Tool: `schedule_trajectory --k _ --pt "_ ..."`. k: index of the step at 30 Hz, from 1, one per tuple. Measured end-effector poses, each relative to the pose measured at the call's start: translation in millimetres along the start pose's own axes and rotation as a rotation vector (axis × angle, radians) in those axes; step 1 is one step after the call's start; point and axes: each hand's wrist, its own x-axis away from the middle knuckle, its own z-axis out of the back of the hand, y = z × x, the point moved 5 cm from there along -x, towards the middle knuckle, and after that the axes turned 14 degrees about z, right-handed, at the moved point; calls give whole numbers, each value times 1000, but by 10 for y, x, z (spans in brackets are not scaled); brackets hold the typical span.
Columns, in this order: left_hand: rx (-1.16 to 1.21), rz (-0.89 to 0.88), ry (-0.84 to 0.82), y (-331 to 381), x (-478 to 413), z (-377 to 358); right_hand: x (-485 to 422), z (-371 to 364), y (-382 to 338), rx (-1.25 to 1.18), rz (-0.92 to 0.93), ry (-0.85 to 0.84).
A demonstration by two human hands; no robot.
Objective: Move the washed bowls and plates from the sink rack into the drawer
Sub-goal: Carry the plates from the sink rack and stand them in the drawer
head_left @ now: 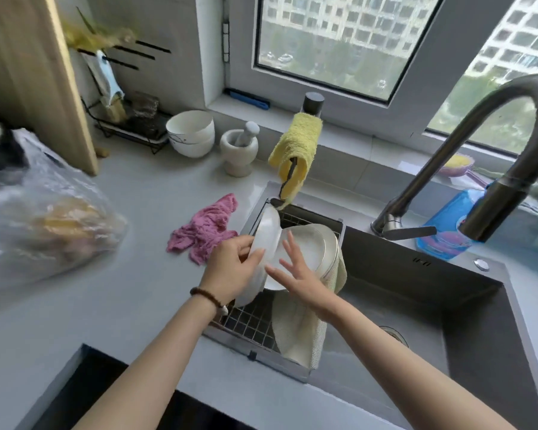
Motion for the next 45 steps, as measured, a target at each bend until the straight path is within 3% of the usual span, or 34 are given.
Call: schedule_trajectory --k 8,13,25,36,45 --pt "284 77 177 -241 1649 446 929 -808 -221 -242 82 -226" --pt "386 137 311 -599 2839 763 1598 -1671 -356 -411 128 -474" --pt "540 305 751 -1960 5711 1670 3301 -4161 -830 -380 63 -977" --pt "629 434 835 -3621 8149 2022 5304 -6378 -585 -369 -51 -1105" --pt "700 522 820 -4581 8680 2206 5612 -7270 -102 -255 -168 -1163"
